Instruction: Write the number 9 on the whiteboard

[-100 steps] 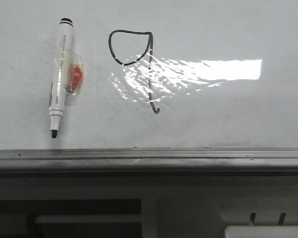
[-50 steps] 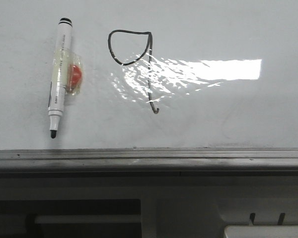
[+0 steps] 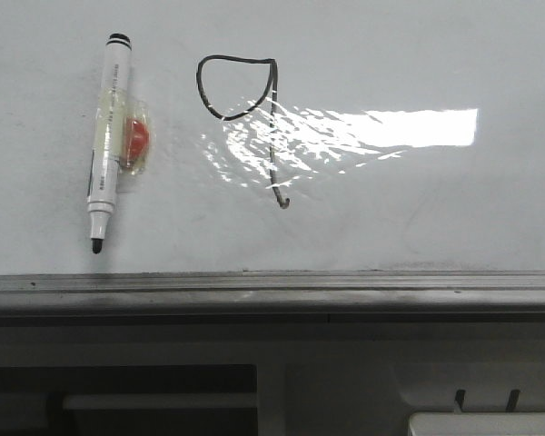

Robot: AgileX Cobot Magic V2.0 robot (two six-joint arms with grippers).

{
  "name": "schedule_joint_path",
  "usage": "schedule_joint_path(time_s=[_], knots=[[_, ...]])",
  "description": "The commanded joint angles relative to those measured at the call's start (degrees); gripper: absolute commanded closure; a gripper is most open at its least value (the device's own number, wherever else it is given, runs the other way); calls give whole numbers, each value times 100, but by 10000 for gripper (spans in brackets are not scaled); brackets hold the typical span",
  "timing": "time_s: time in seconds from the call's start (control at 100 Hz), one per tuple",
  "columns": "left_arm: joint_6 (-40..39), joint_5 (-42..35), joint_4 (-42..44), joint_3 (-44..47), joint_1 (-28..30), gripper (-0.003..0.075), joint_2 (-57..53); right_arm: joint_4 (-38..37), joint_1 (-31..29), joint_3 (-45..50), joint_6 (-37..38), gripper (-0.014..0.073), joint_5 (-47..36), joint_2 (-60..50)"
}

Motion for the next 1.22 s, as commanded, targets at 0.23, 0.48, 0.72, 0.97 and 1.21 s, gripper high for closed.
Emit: schedule_joint_path(time_s=[0.23,0.48,0.72,0.97,1.21], knots=[[14,-351,-75,235,13,740,-150,-2301,-993,565,326,663,-2190,-183],[14,-351,-75,235,13,740,-150,-2450,-3704,1889,2046,663,-3077,-333],[14,-356,-75,235,13,740,-140,-2595,-4686,1864,1873,663,-471,-987],[14,-356,-75,235,13,740,-140,-2570,-4686,1864,1807,663,-46,-1006],[14,-356,-75,235,13,741,-140,-2570,-4686,1864,1807,663,-46,-1006]])
